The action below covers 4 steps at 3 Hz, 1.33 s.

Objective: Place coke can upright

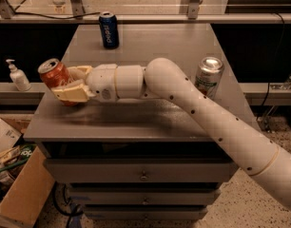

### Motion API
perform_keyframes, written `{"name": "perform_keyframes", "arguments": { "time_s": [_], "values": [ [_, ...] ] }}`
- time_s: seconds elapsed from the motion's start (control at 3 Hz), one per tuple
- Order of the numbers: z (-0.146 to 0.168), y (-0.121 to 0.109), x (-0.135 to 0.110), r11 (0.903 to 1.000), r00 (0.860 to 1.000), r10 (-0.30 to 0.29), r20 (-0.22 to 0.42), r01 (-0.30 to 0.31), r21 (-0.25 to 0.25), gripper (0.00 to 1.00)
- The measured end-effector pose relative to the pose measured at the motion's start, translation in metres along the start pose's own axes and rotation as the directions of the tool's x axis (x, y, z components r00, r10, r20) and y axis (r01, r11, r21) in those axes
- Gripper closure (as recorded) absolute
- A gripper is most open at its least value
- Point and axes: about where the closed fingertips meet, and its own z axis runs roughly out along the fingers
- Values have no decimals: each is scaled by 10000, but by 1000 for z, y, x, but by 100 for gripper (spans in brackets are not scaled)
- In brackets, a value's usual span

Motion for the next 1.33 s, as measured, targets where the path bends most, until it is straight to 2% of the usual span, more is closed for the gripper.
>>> {"name": "perform_keyframes", "arguments": {
  "time_s": [0.33, 0.67, 1.33],
  "values": [
    [-2, -12, 6, 9983, 9991, -314, 297, 328, -478, 100],
    [-7, -20, 3, 9960, 9989, -375, 280, 397, -806, 100],
    [-19, -28, -13, 9917, 9988, 97, -489, -159, -1279, 100]
  ]
}}
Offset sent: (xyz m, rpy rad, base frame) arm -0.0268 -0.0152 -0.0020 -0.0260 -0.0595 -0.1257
